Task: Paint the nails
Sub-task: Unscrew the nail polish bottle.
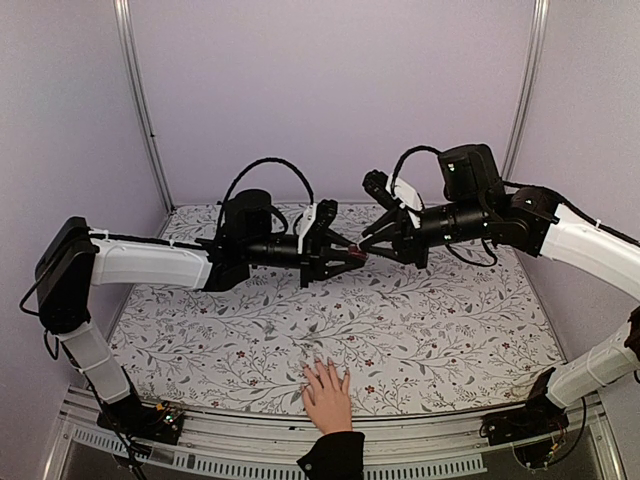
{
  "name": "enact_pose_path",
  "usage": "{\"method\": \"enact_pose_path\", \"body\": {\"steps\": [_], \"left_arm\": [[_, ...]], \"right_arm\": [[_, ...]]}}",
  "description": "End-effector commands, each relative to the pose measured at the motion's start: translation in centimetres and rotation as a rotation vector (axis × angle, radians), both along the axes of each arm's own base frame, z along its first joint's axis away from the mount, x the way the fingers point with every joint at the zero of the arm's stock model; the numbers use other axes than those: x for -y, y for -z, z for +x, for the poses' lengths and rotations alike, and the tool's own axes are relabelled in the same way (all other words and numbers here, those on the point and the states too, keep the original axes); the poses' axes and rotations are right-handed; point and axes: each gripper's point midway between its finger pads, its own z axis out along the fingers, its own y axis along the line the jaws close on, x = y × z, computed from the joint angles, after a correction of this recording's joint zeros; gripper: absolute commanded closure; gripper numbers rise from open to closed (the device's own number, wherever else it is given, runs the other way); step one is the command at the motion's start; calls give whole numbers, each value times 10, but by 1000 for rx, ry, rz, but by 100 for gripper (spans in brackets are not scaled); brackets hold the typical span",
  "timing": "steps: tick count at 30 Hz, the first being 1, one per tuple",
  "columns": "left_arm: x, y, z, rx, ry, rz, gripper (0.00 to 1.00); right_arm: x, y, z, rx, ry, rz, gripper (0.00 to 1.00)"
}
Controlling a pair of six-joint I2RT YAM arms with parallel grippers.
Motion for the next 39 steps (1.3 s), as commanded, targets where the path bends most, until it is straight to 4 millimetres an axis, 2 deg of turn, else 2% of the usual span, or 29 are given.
{"method": "enact_pose_path", "body": {"steps": [1, 9, 13, 17, 24, 39], "left_arm": [[-5, -14, -2, 24, 8, -39, 100], [-6, -15, -2, 27, 9, -41, 100], [-6, -14, -3, 26, 9, -39, 100], [-6, -12, -2, 24, 8, -35, 100], [-5, -6, -1, 17, 6, -22, 100], [-2, 0, 1, 10, 5, -5, 100]], "right_arm": [[3, 1, -5, -2, -1, -5, 77], [2, 3, -4, -5, -2, -13, 81], [2, 1, -5, -7, -8, -11, 92], [1, -4, -6, -3, -13, -3, 98], [3, -16, -6, 17, -5, 21, 100], [6, -26, -6, 34, 7, 41, 100]]}}
